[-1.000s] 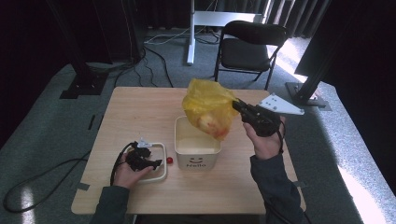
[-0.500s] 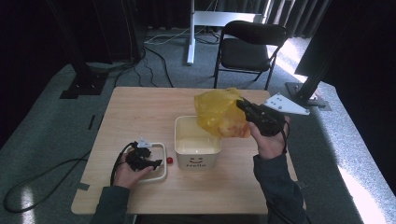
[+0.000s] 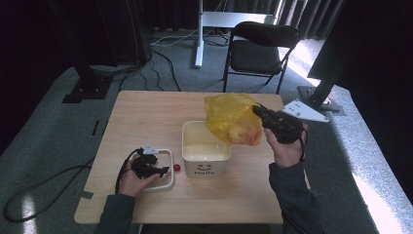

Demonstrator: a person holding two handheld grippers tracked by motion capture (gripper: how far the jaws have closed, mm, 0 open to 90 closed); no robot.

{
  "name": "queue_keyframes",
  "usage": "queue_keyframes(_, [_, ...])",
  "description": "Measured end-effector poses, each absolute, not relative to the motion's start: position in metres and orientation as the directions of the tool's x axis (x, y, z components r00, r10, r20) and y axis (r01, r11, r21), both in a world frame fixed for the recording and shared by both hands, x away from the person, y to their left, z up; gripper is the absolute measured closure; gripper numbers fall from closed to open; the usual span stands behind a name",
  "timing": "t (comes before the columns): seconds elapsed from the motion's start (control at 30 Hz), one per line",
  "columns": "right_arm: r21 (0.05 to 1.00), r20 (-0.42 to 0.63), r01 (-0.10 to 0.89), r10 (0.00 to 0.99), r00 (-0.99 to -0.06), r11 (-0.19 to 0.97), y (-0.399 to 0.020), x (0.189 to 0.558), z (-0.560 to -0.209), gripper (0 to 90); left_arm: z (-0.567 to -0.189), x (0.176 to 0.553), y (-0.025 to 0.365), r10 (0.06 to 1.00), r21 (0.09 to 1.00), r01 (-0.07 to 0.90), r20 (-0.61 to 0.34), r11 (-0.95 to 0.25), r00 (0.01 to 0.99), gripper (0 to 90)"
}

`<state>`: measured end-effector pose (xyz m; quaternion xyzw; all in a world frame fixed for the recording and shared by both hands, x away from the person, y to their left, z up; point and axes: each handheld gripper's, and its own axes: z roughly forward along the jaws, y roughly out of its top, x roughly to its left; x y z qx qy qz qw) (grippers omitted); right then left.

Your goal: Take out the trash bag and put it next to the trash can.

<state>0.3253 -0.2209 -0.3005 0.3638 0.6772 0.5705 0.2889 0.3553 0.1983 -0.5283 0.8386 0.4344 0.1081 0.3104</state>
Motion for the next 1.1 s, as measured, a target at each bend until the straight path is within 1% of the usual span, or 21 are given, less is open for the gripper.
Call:
queue_keyframes(0.87, [0.982,0.036,0.175,0.860,-0.509,0.063,-0.252,0.320,-0.305,87.1,-0.529,0.355,0.198,0.798,0.617,0.661,-0.087,-0.428,0.597,34.2])
queue_keyframes(1.1, [0.980,0.047,0.193,0.870,-0.491,0.056,-0.261,0.320,-0.311,86.8,-0.529,0.355,0.198,0.798,0.617,0.661,-0.086,-0.427,0.596,34.2])
